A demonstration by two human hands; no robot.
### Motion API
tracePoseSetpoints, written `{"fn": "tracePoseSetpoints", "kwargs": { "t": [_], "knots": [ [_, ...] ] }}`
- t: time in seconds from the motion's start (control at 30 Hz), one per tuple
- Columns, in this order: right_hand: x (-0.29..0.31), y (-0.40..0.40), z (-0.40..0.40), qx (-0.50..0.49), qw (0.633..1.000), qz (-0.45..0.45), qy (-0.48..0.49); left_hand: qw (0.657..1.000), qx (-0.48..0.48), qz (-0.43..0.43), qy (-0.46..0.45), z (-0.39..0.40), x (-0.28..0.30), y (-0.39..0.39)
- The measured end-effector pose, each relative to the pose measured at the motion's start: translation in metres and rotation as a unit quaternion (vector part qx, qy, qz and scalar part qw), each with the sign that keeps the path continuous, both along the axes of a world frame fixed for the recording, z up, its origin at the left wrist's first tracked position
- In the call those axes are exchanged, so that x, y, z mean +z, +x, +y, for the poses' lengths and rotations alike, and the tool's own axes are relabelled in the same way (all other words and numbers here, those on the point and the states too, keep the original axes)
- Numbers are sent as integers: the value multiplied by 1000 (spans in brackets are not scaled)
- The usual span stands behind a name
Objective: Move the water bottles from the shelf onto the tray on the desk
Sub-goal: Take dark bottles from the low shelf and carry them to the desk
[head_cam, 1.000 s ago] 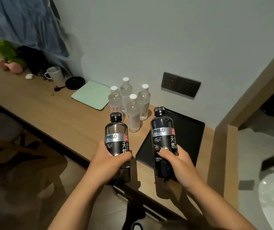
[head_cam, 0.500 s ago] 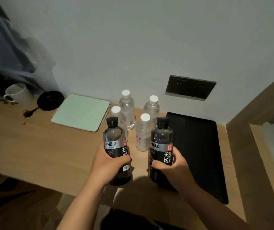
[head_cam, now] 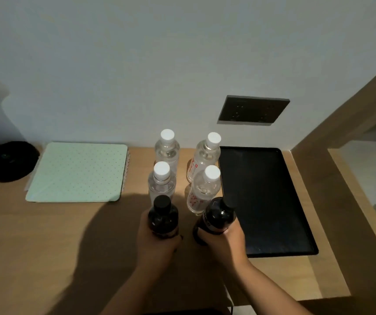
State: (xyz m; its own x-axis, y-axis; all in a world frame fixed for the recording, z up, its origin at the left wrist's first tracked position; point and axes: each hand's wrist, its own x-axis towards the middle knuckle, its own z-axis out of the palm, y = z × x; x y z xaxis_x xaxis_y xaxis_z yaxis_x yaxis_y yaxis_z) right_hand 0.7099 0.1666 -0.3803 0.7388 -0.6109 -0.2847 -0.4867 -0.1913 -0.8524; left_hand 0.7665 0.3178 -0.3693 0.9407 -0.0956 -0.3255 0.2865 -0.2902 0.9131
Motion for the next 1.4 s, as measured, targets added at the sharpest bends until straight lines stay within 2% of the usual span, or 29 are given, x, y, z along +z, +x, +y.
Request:
{"fn": "tracePoseSetpoints", "kwargs": {
  "t": [0.33,0.53,0.77,0.93,1.13,1.23,1.33,1.4],
  "knots": [
    [-12,4,19,22,999,30,-39,990,-109,-88,3,18,-26,6],
    [-19,0,23,21,997,52,-48,990,-96,-99,3,28,-42,6],
    [-25,-2,23,25,997,62,-37,982,-105,-159,21,36,-47,6],
    [-18,-5,22,47,996,64,-27,969,-127,-212,29,39,-20,3],
    [18,-25,19,46,999,28,-6,930,-141,-339,32,36,32,-4],
    [46,-46,8,79,995,14,-52,914,-157,-372,34,25,56,-18],
    [73,-79,-9,89,988,-1,-128,912,-220,-344,34,4,82,-42],
    [88,-109,-25,90,981,-14,-172,884,-272,-373,71,-15,91,-60]
  ]
}}
